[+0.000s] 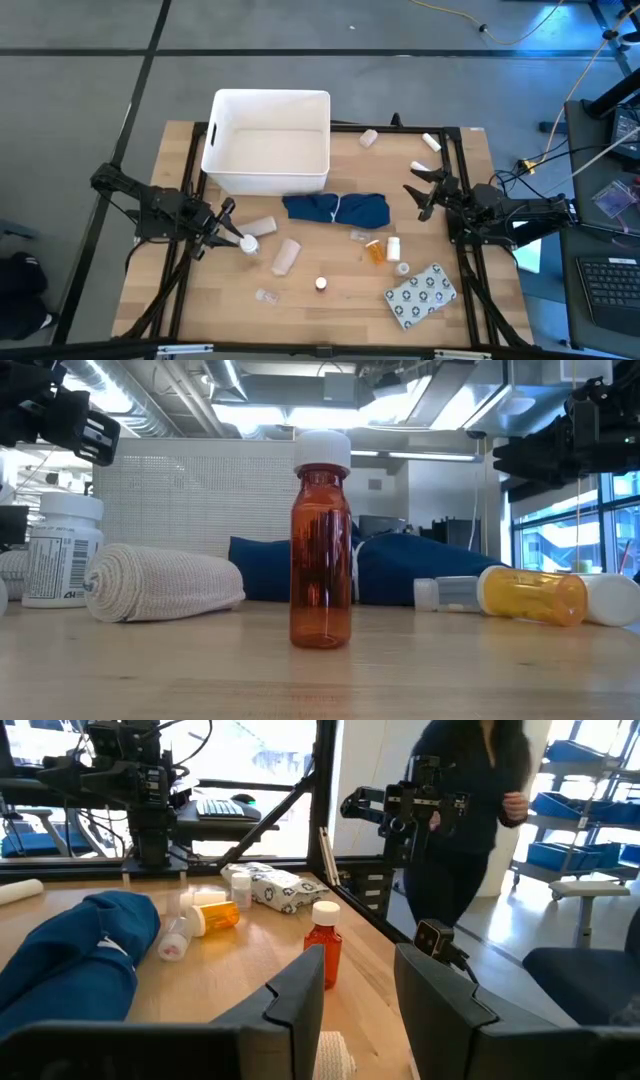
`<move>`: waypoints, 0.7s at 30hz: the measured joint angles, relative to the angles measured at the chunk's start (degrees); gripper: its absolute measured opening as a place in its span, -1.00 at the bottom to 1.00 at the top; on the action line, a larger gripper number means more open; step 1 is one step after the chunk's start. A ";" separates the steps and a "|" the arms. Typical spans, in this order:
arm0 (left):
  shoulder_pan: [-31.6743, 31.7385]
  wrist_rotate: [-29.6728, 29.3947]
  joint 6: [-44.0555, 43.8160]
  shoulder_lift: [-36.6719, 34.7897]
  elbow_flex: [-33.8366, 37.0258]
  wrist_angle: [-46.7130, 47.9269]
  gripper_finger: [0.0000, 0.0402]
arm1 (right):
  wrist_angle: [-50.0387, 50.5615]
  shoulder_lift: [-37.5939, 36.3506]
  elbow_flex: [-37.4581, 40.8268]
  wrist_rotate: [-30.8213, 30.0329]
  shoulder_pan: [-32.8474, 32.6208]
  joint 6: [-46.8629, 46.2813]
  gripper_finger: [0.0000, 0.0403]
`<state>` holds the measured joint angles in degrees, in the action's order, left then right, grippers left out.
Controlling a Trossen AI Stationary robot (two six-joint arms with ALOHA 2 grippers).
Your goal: Pick & place medical supplies in basket/bin
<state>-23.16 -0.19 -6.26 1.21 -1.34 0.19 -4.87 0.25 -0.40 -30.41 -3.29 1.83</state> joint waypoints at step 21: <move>0.00 0.00 0.00 0.02 0.02 -0.02 -0.41 | -0.01 0.00 0.00 0.00 0.00 -3.58 0.28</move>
<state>-23.16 -0.19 -6.26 1.23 -1.32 0.17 -4.88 0.25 -0.40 -30.41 -3.30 -1.75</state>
